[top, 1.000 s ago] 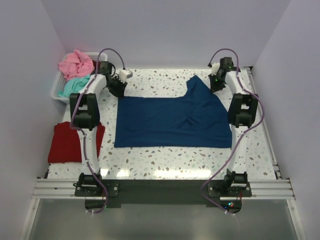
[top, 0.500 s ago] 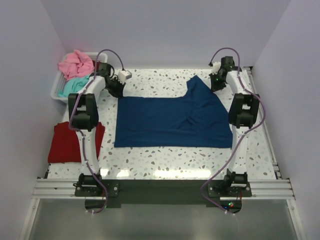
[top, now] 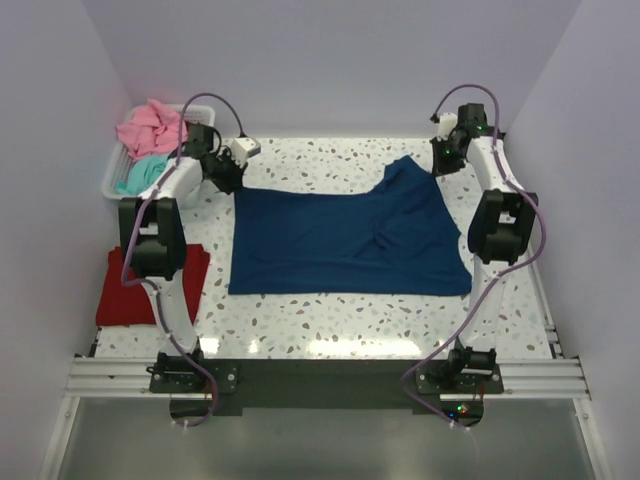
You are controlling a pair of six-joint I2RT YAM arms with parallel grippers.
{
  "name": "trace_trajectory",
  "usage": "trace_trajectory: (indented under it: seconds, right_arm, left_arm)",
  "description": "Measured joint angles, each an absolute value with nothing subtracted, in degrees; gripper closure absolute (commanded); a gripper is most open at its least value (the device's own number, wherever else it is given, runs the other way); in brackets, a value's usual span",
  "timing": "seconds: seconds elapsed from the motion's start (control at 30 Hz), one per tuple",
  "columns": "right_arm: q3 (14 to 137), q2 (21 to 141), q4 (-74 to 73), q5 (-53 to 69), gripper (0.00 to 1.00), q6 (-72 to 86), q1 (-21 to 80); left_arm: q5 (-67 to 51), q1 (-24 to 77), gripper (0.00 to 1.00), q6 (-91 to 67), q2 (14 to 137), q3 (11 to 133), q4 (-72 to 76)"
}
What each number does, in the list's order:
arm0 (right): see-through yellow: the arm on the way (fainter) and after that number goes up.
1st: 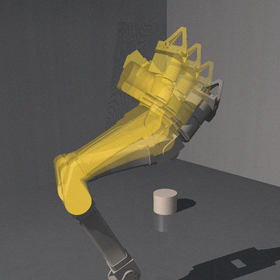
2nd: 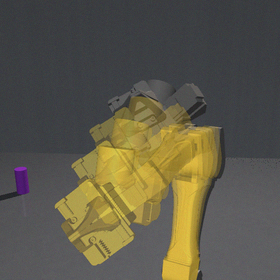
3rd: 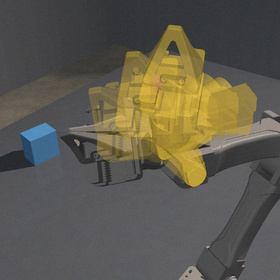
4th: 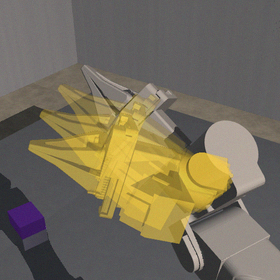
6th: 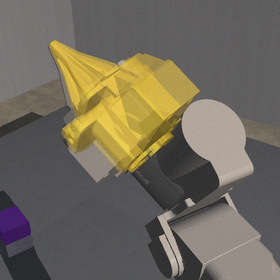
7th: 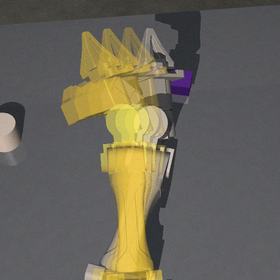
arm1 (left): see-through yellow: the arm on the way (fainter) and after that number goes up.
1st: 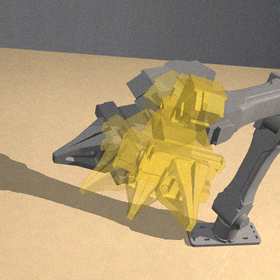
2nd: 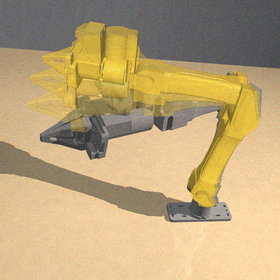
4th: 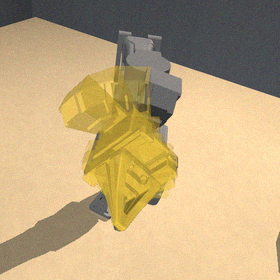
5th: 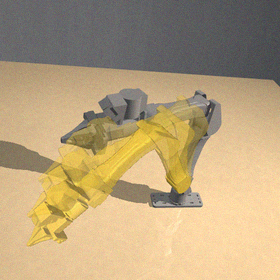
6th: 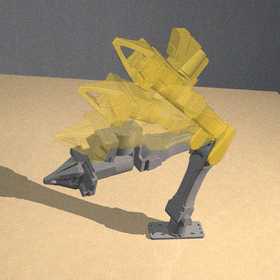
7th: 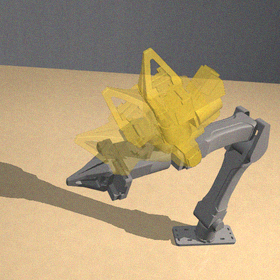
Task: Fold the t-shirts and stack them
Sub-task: Fold the tshirt
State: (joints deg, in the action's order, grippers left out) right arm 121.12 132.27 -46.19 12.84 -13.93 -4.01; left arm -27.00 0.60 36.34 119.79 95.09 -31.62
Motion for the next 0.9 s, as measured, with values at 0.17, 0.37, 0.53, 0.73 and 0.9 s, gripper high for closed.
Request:
trace_trajectory:
  seconds: [0.17,0.37,0.53,0.73,0.9]
  right_arm:
    - [117.49,128.07,-46.81,13.06,1.0,-14.55,-4.58]
    - [113.6,122.43,-48.66,13.23,1.0,-16.27,-5.58]
    - [108.92,116.64,-50.09,13.47,1.0,-17.76,-6.66]
    - [100.79,109.51,-51.27,13.5,1.0,-19.44,-7.62]
    - [93.38,104.09,-51.66,13.45,1.0,-20.69,-8.12]
  left_arm:
    - [-27.49,0.6,1.0,38.81,114.96,90.52,-30.61]
    - [-27.86,0.6,1.0,42.44,110.78,86.43,-30.46]
    - [-28.01,0.6,1.0,46.09,106.43,81.21,-30.44]
    - [-28.49,0.6,1.0,50.63,100.64,75.02,-30.37]
    - [-28.84,0.6,1.0,53.63,96.77,71.05,-30.76]
